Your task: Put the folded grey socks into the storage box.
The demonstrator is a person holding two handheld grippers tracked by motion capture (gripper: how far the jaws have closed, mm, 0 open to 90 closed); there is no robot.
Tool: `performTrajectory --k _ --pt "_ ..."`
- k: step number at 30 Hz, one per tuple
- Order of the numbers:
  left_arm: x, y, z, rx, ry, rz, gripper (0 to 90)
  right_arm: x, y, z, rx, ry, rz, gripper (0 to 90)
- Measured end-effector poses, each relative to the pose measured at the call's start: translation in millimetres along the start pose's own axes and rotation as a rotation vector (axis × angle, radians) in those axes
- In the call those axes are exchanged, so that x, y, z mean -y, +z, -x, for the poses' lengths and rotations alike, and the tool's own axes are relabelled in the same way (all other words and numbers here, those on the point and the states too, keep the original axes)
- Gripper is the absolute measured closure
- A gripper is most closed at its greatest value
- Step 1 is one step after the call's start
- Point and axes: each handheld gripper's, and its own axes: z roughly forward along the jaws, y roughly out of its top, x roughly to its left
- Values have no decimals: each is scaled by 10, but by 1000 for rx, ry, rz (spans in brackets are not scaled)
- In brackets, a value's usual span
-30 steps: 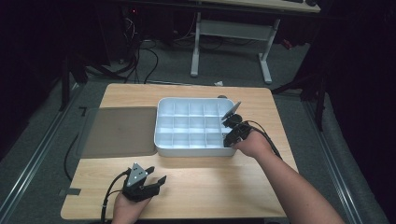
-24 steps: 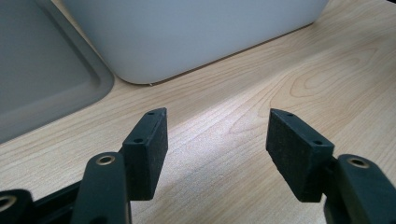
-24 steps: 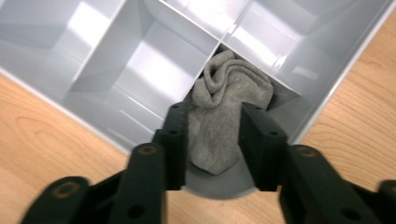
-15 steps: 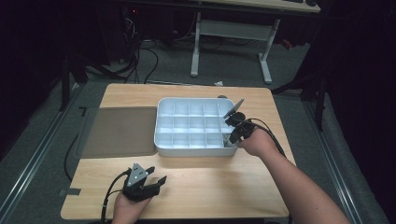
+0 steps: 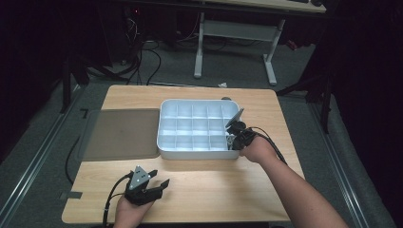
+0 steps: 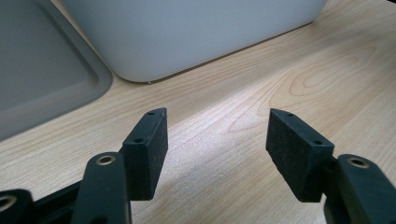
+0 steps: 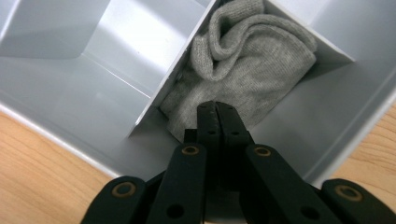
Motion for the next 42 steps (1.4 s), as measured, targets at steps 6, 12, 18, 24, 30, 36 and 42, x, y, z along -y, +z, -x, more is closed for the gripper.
performTrajectory --k 6,12,18,24,30,36,42 --pt "0 5 12 3 2 -1 393 -51 -231 36 18 13 65 871" --pt "-1 -1 3 3 -1 1 392 -179 -175 76 31 49 77 869" --pt "3 -14 -10 3 -5 4 393 -272 38 82 33 45 29 900" --pt "3 -18 -13 5 -7 3 393 -313 137 59 58 17 10 900" --pt "1 -14 -7 8 -6 1 393 -296 128 53 62 31 18 900" --pt "0 -8 -1 9 -5 0 393 -271 13 84 39 51 33 827" --pt "-1 -1 0 13 -4 -3 393 -234 -147 108 11 65 77 798"
